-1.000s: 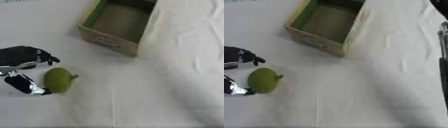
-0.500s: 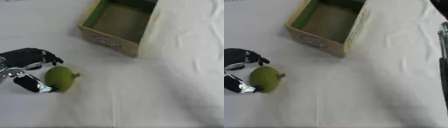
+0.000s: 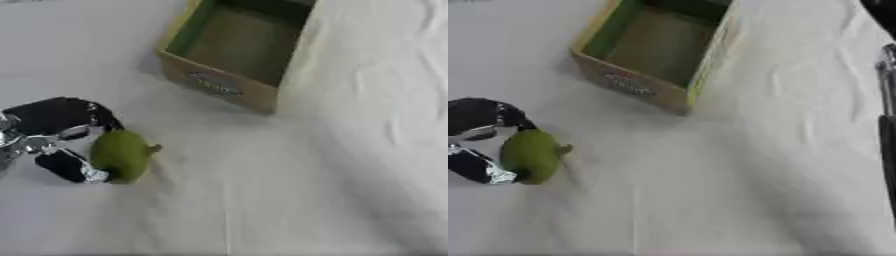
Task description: Pick up objects on the table and place them in the box.
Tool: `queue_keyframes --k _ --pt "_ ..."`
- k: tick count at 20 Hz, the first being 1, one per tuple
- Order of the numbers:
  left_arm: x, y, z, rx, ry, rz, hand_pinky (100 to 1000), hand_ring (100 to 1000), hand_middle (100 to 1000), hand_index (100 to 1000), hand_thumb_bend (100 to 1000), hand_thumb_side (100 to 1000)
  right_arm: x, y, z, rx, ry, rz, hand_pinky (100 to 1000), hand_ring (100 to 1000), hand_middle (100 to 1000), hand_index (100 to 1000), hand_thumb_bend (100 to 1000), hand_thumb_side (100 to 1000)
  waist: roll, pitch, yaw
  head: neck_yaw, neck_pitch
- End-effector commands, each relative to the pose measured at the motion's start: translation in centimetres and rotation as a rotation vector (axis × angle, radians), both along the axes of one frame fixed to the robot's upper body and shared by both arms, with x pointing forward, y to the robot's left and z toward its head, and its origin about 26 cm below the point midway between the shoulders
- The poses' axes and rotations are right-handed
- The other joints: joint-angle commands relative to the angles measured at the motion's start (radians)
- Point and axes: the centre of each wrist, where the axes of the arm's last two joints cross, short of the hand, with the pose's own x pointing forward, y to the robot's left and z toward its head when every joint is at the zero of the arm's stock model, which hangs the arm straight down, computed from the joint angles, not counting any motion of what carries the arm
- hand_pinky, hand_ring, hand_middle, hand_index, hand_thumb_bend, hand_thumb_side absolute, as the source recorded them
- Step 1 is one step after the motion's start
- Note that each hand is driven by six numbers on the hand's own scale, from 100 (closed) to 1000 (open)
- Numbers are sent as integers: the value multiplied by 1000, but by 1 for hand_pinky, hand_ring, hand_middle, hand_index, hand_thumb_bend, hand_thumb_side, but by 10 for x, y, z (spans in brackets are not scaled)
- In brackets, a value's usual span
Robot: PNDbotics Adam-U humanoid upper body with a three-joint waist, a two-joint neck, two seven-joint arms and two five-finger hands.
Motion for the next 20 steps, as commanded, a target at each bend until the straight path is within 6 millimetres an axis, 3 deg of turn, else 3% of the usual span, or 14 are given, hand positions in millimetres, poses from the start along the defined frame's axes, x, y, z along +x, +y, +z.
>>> queue_keyframes --k 1,7,9,13,20 --pt "-1 2 9 18 -36 1 675 677 513 696 363 425 -5 1 8 -11 -32 7 819 783 598 762 100 430 -2 -22 0 2 0" --pt "-4 0 11 5 -77 5 598 620 482 663 265 192 -5 0 8 -8 -32 6 819 783 597 762 100 434 -1 -22 -1 2 2" --pt "-4 0 12 -8 -79 3 561 596 466 645 175 100 -5 0 9 -7 -32 6 819 783 597 762 100 435 -1 -22 -1 2 2" --pt "-8 -1 18 -53 -89 -7 514 563 455 626 100 100 -5 0 9 -6 -31 4 820 784 597 762 100 438 -1 -21 0 1 3" --pt "-19 5 35 -121 -131 -5 461 528 434 593 100 137 -6 -1 9 -5 -31 -1 821 784 597 762 100 439 0 -22 2 -3 3"
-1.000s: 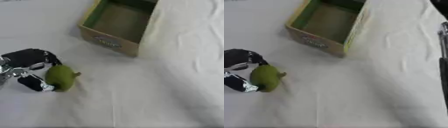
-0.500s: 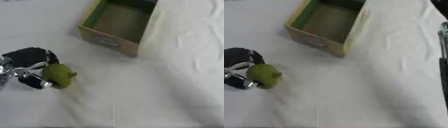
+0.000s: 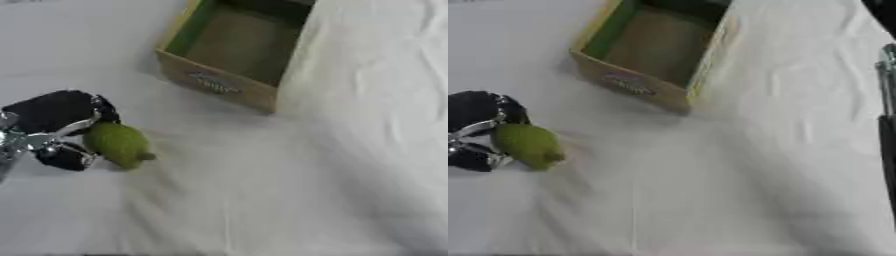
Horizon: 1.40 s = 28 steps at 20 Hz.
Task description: Pick up objects on the table and place them in the box.
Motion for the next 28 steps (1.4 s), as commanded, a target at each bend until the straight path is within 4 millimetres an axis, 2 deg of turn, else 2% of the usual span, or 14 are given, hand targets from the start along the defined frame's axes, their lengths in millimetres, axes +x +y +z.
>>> queue_keyframes --k 1,7,14,21,22,28 --pt "-7 12 23 -16 -65 20 460 528 435 596 100 147 -6 -1 9 -11 -33 1 821 784 596 761 100 439 -1 -22 3 -3 1" --pt "-16 16 44 -57 -114 10 456 527 438 604 100 168 -6 -1 9 -11 -32 -1 821 783 595 761 100 435 1 -23 3 -6 -2" --pt "-22 11 83 -130 -276 -27 409 486 384 551 100 116 -6 -1 9 -3 -34 -2 822 783 595 761 100 428 3 -26 1 -9 -15" --pt "5 -4 108 -162 -458 -46 410 470 366 538 102 100 -5 0 9 9 -40 4 825 785 595 761 100 434 -1 -23 -4 2 -26" --pt "8 -6 112 -168 -490 -47 435 467 367 538 134 100 -5 0 9 11 -41 6 825 785 595 761 100 438 -2 -21 -5 5 -27" --pt "30 -21 132 -184 -671 -45 427 457 368 534 272 100 -5 2 9 23 -44 14 828 787 595 761 100 446 -11 -14 -16 24 -45"
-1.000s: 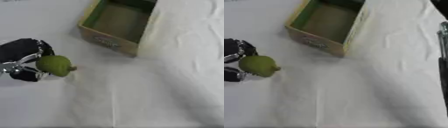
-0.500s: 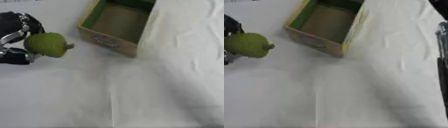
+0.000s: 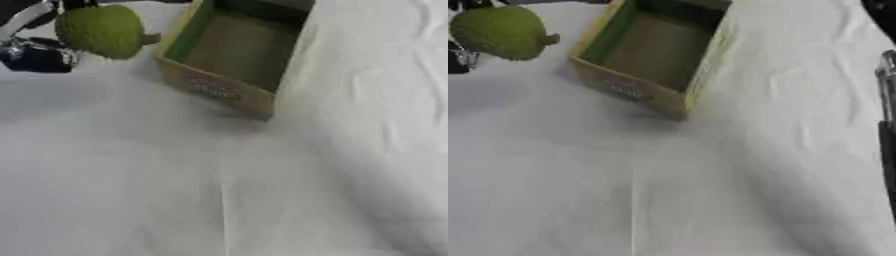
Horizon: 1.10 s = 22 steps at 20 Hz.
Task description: Pick up objects on the table and place them in the box.
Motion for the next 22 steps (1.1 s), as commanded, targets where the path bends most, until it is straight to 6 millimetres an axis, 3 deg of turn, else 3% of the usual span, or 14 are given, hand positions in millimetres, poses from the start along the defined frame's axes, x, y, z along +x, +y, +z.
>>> queue_keyframes --k 1,2,3,16,22 --pt "7 -6 18 -18 -115 13 434 457 368 532 219 100 -5 2 9 6 -40 16 828 788 596 761 100 453 -5 -17 -5 13 -24" --pt "11 -10 21 -20 -140 12 436 456 371 531 173 100 -5 3 10 9 -42 18 830 789 596 761 100 463 -7 -16 -7 15 -29" --pt "14 -15 23 -25 -162 13 437 454 365 528 320 100 -5 3 10 14 -46 22 831 789 597 761 100 442 -9 -13 -12 17 -36" --pt "54 -53 30 -54 -224 15 428 436 352 523 201 100 -3 16 20 88 -107 85 862 790 597 760 100 409 -27 19 -79 39 -78" --pt "68 -62 20 -31 -174 -5 440 438 356 528 145 100 -3 24 25 103 -131 122 853 787 597 760 100 392 -27 27 -111 55 -86"
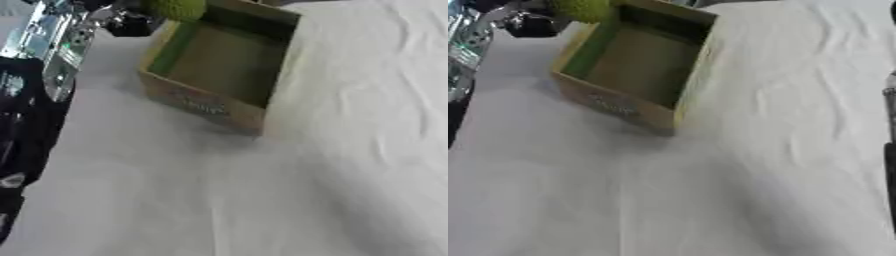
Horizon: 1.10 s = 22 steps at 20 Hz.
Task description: Pick up objects on the table and place them in the box.
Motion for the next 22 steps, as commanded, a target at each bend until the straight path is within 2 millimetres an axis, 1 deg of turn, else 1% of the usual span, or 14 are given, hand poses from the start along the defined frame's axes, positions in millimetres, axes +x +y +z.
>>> queue_keyframes --k 1,5,8,11,15,16,18,21,22 --pt "3 0 10 5 -23 4 441 438 357 528 147 100 -5 5 10 -4 -44 29 853 787 597 760 100 388 -3 -20 -9 15 -17" --pt "12 2 7 -2 -24 49 445 438 357 528 170 100 -5 11 12 -4 -51 62 853 787 597 760 100 391 -1 -16 -30 35 -23" --pt "16 -1 5 30 -34 76 467 447 365 535 228 100 -5 14 13 -4 -51 81 854 788 597 760 100 397 1 -14 -43 47 -25" --pt "22 -2 -2 74 -20 110 488 457 376 547 271 100 -5 16 14 0 -56 97 853 787 596 760 100 392 3 -13 -53 57 -27" --pt "28 -3 -10 114 7 157 490 457 377 548 272 100 -5 18 15 1 -58 108 853 787 596 760 100 393 5 -12 -60 63 -27" --pt "29 -3 -14 120 22 163 522 472 396 573 276 100 -5 19 16 3 -59 113 854 788 596 759 100 399 7 -11 -65 65 -28" --pt "32 -5 -18 137 40 168 543 481 407 581 309 100 -5 20 17 8 -62 124 854 788 595 759 100 402 10 -10 -74 69 -29" --pt "32 -7 -17 144 8 168 537 473 397 568 368 100 -5 22 17 10 -61 133 855 788 593 758 100 410 12 -8 -80 71 -29" --pt "31 -8 -16 144 -10 167 541 475 398 568 413 100 -5 22 17 10 -61 135 856 788 593 758 100 411 13 -8 -82 71 -30"
